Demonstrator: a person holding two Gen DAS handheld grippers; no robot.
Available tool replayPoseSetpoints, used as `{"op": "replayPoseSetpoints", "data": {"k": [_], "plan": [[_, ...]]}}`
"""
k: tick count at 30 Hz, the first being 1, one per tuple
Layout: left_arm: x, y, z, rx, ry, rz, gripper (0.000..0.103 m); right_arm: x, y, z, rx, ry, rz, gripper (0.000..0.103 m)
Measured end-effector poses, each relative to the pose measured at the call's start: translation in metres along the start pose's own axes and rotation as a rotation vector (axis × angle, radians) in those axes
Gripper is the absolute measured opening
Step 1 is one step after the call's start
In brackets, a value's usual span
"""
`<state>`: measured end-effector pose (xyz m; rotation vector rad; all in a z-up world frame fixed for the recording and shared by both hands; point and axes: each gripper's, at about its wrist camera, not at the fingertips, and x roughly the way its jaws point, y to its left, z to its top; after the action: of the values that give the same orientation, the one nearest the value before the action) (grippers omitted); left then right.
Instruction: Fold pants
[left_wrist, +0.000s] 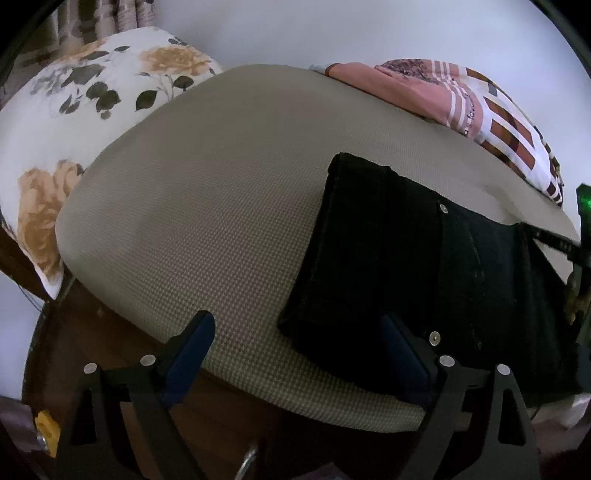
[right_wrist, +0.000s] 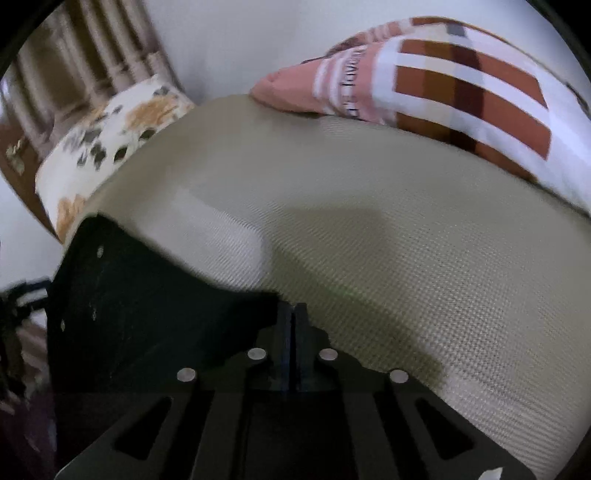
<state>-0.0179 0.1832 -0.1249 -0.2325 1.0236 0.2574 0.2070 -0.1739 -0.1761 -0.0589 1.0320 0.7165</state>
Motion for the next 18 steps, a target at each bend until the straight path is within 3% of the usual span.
{"op": "replayPoseSetpoints", "data": {"k": [3, 10, 14, 17, 18], "plan": [[0.000, 0.001, 0.000, 0.003, -0.003, -0.004, 0.091, -0.001, -0.001, -0.004, 0.008, 0.000, 0.016, 0.000], [-0.002, -0.005, 0.004, 0.027, -0.021, -0.022, 0.091, -0.044, -0.014, 0.005, 0.136, -0.158, 0.044, 0.006], [0.011, -0.015, 0.003, 0.104, -0.018, 0.006, 0.091, -0.044, 0.006, 0.003, 0.079, -0.076, 0.149, 0.006], [0.021, -0.014, 0.004, 0.114, -0.033, -0.015, 0.091, -0.017, 0.016, -0.008, 0.050, 0.033, 0.106, 0.007], [0.024, -0.011, 0.007, 0.099, -0.033, -0.025, 0.093, -0.009, 0.015, -0.011, 0.057, 0.054, 0.086, 0.001]]}}
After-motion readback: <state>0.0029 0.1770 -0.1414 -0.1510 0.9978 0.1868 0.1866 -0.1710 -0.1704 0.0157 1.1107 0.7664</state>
